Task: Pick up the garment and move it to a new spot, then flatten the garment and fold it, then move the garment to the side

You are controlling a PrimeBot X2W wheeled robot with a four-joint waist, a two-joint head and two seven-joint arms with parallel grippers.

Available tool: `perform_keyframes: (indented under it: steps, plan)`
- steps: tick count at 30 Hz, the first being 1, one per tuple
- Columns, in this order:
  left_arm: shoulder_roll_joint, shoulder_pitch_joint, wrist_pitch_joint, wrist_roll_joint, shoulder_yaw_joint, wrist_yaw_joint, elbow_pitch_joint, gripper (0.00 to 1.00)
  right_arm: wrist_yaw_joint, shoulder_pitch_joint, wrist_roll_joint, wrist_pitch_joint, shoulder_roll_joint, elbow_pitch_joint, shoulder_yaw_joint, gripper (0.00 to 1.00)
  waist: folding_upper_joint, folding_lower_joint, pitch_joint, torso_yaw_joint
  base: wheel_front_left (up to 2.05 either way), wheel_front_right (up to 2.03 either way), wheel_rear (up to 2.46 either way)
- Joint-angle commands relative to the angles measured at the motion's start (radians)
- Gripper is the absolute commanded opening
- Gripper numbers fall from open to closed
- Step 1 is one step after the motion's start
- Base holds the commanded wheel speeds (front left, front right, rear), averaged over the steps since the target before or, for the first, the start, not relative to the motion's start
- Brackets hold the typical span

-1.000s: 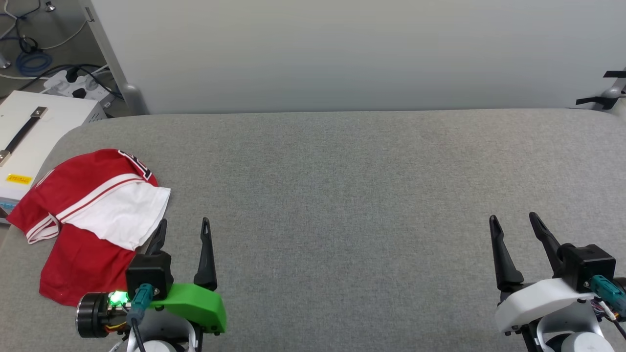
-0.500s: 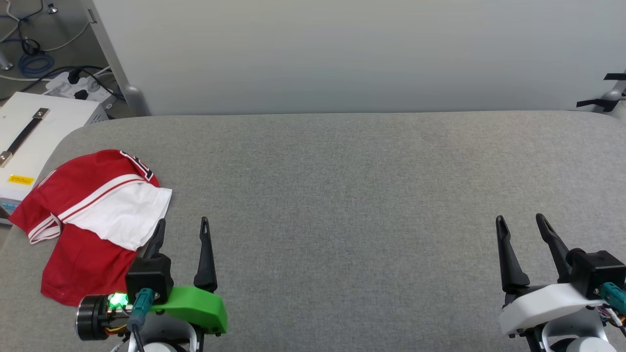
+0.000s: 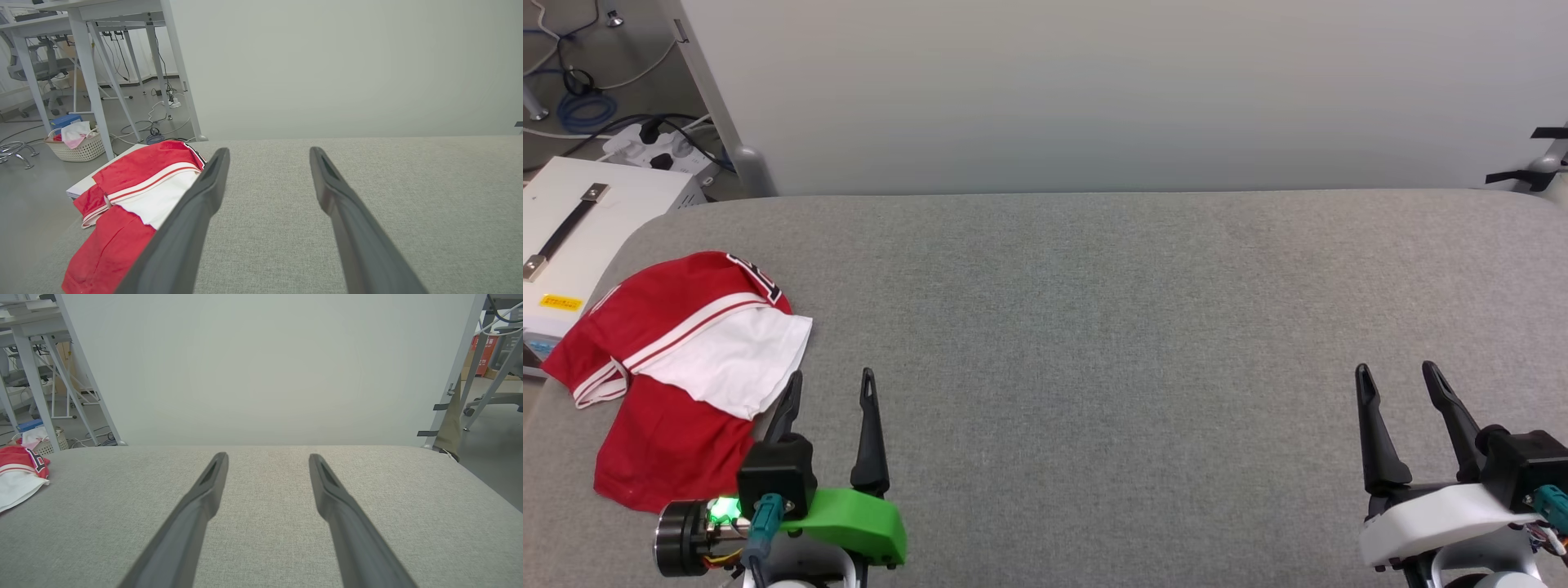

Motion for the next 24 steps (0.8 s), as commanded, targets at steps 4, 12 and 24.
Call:
perform_keyframes:
  steps: [4, 12, 24]
  plan:
    - [-0.002, 0.013, -0.015, 0.004, -0.006, 0.013, -0.001, 1.00, 0.000, 0.019, 0.013, -0.019, -0.001, -0.010, -0.001, 1.00, 0.0000, 0.0000, -0.001, 0.002, 0.00, 0.00, 0.00]
    - [-0.002, 0.023, -0.032, 0.002, -0.015, 0.020, 0.002, 1.00, 0.000, 0.031, 0.018, -0.036, -0.001, -0.015, 0.001, 1.00, 0.0000, 0.0000, -0.005, 0.006, 0.00, 0.00, 0.00]
    - [-0.003, 0.041, -0.057, -0.001, -0.023, 0.033, 0.009, 1.00, 0.000, 0.053, 0.036, -0.061, -0.001, -0.025, -0.001, 1.00, 0.0000, 0.0000, -0.017, 0.008, 0.00, 0.00, 0.00]
